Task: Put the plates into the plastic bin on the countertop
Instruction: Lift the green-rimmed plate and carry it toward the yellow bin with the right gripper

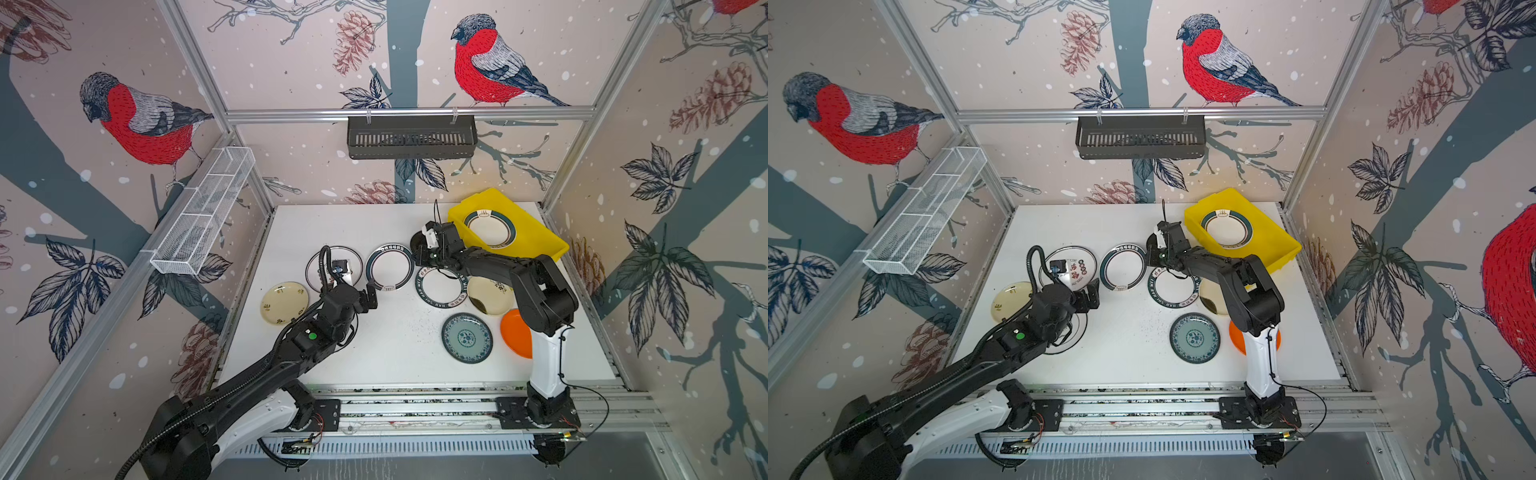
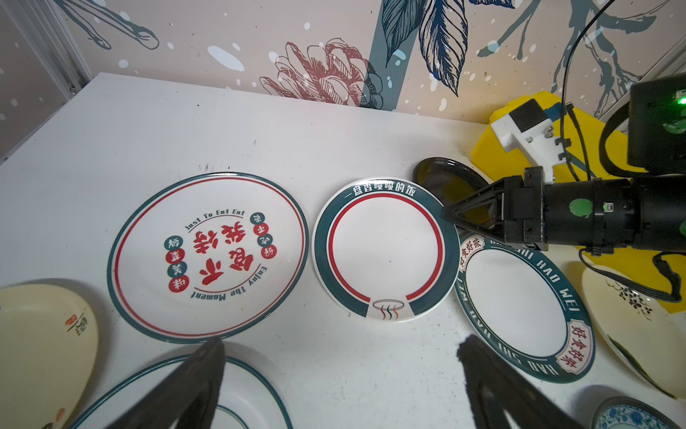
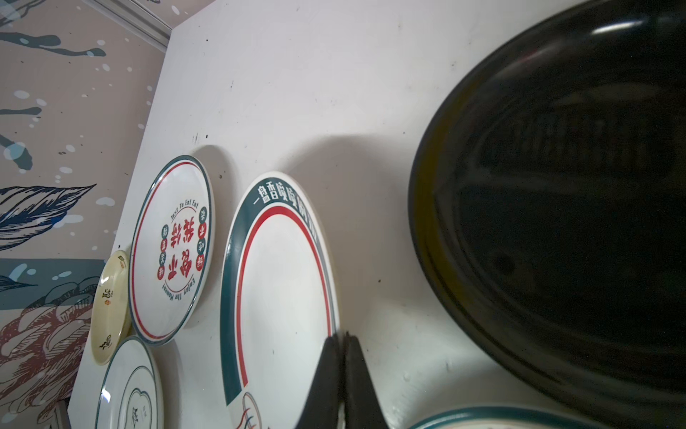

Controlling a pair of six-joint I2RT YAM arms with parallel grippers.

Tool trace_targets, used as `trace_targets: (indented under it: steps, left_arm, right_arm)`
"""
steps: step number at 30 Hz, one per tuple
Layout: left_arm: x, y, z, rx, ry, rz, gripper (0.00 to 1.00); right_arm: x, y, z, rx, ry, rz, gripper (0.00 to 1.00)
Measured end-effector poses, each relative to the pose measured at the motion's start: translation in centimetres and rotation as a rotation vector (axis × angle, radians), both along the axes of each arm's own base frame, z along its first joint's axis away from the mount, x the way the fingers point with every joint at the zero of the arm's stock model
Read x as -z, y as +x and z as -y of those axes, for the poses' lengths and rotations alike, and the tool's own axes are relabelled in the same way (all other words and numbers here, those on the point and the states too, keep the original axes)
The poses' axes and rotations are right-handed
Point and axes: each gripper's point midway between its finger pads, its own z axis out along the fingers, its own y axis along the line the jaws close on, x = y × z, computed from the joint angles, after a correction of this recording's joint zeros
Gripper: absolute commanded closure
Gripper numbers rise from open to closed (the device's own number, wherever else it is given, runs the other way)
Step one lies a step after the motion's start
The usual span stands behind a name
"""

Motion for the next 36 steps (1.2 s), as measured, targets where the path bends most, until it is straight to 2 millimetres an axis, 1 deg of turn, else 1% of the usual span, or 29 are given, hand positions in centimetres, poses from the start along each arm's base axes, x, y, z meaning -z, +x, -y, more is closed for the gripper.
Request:
trace_targets:
  steps: [8,15,20,26,30,33,36]
  left_arm:
    - [0.5,-0.2,-0.1,-0.001,0.005,-0.007,0.02]
    - [0.6,-0.3,-0.2,-0.001,0.004,-0.005,0.02]
    - [0.9,-0.4,-0.3,-0.001,0.006,-0.009,0.02]
    - [1.1,-0.4,-0.4,-0.002,0.009,-0.012,0.02]
    - [1.3,-0.4,-0.4,-0.002,0.011,-0.017,0.02]
    - [1.3,-0.4,-0.4,-0.002,0.011,-0.016,0.02]
    - [1.4,-0.4,-0.4,-0.002,0.011,-0.016,0.02]
  right_arm:
    - [-2.2,0.2,1.0,0.017,0.020,0.033,1.00]
    - [-2.9,0.3,2.0,0.031,0.034,0.036,1.00]
    - [-4.7,0.2,2.4,0.032,0.060,0.058,1.00]
    - [-7.0,0.3,3.6,0.058,0.095,0.080,1.00]
    - [-7.6,0.3,4.2,0.062,0.107,0.088,1.00]
    - [-8.1,0.2,5.4,0.081,0.116,0.086,1.00]
    - [-9.3,0.8,7.7,0.129,0.128,0.108,1.00]
